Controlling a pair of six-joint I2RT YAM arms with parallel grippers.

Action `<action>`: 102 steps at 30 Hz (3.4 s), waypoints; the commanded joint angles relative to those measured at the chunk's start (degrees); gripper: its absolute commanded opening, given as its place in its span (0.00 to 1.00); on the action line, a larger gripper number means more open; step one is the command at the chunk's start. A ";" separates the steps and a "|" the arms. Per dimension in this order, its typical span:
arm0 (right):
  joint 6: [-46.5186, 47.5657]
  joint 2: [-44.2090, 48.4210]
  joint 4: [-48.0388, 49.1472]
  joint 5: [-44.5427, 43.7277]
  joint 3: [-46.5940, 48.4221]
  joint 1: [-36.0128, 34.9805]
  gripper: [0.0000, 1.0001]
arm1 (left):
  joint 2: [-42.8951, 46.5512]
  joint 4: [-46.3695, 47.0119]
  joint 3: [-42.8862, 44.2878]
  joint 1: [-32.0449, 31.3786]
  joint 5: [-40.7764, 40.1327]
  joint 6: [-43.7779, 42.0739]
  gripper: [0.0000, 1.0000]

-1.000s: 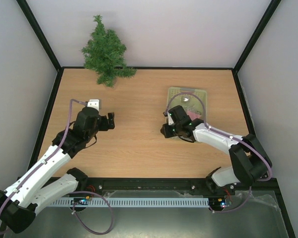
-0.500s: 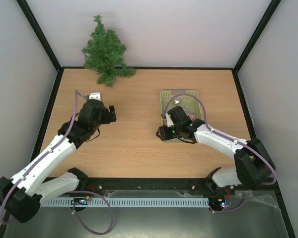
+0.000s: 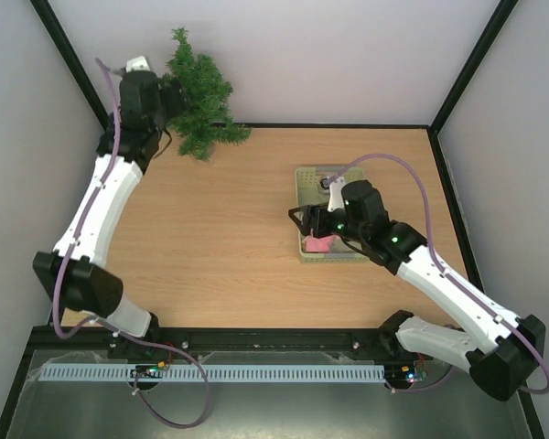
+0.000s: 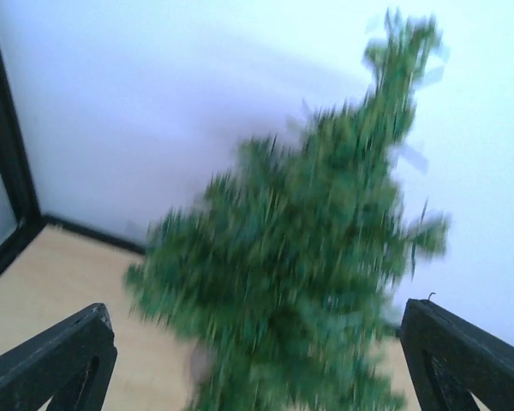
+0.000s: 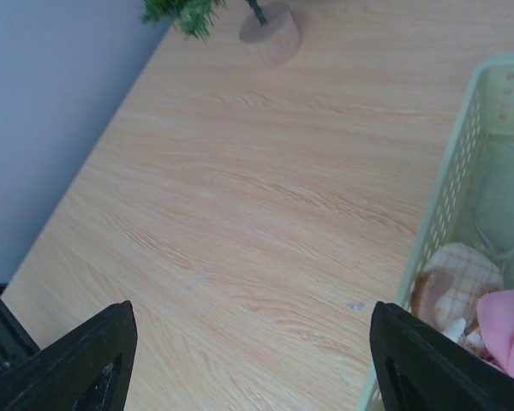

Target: Decorate the small christmas tree

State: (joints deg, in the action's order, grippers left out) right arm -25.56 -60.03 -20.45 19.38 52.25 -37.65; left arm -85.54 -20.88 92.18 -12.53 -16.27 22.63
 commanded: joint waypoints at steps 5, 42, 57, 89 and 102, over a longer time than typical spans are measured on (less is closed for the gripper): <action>-2.27 5.95 3.34 -0.85 -0.52 -0.32 0.72 | -16.76 3.26 24.13 4.92 5.40 2.69 0.86; -4.40 4.93 1.57 -1.43 -0.42 -0.32 0.69 | -32.44 20.31 36.04 6.74 26.09 -2.55 0.31; -3.16 4.66 0.58 -3.46 -0.50 -0.33 0.70 | -22.16 21.58 34.89 6.25 27.53 -2.21 0.02; -2.96 5.54 -2.82 -7.26 -1.71 -0.32 0.71 | 14.10 22.68 -12.02 -4.63 28.83 -2.72 0.02; -3.44 3.62 -1.38 -6.70 -1.52 -0.32 0.71 | 17.44 27.77 -14.94 -4.96 28.01 -5.91 0.02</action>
State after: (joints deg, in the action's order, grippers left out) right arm -28.95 -55.88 -22.00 13.04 50.57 -37.65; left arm -69.63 -1.96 76.75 -17.41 12.21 19.00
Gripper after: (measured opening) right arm 0.714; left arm 0.028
